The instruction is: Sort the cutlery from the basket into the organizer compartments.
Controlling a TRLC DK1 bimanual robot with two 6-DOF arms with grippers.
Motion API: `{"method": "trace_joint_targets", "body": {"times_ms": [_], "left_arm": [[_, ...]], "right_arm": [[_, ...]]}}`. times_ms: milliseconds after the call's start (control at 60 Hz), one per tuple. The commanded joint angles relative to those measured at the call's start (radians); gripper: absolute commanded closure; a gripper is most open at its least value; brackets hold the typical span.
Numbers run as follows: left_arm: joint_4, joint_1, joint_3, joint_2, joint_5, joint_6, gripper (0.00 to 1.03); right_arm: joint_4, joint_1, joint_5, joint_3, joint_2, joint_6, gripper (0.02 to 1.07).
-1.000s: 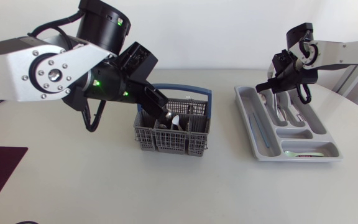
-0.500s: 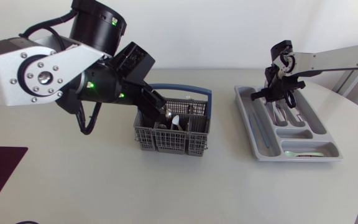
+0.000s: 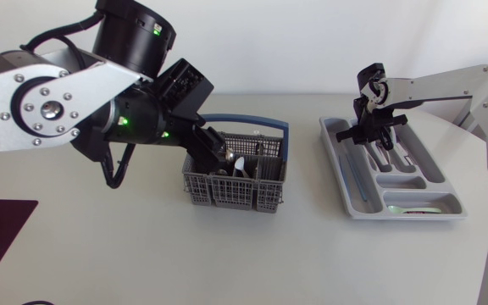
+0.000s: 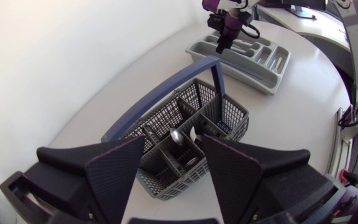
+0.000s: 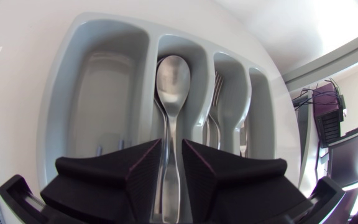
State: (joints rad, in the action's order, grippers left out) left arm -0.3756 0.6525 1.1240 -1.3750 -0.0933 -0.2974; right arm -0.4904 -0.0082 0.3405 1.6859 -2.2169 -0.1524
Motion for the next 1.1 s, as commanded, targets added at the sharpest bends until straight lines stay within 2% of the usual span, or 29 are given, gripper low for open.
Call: {"method": "trace_joint_targets", "body": {"times_ms": [0,100,217,467,633,750,933,1083], "left_arm": [[-0.006,0.019,-0.03,0.005,-0.023,-0.026,0.39],[0.017,0.044,-0.052,-0.006,-0.065,-0.051,0.39],[0.101,0.075,-0.099,-0.024,-0.138,-0.1,0.39],[0.207,0.125,-0.13,-0.096,-0.187,-0.146,0.39],[0.202,0.136,-0.055,-0.185,-0.209,-0.092,0.43],[0.127,0.139,0.037,-0.251,-0.255,-0.025,0.44],[-0.059,0.134,0.209,-0.32,-0.256,0.103,0.45],[-0.235,0.108,0.35,-0.368,-0.157,0.181,0.47]], "right_arm": [[-0.002,0.011,-0.009,-0.011,0.014,0.03,0.61],[0.032,0.016,-0.009,-0.075,0.082,0.022,0.56],[0.072,0.024,-0.021,-0.166,0.175,0.002,0.56],[0.177,0.037,-0.1,-0.433,0.465,-0.047,0.56],[0.214,0.031,-0.17,-0.594,0.626,-0.072,0.56],[0.217,0.02,-0.215,-0.669,0.714,-0.084,0.55],[0.197,-0.003,-0.282,-0.738,0.818,-0.098,0.55],[0.136,-0.042,-0.385,-0.752,0.838,-0.098,0.55]]}}
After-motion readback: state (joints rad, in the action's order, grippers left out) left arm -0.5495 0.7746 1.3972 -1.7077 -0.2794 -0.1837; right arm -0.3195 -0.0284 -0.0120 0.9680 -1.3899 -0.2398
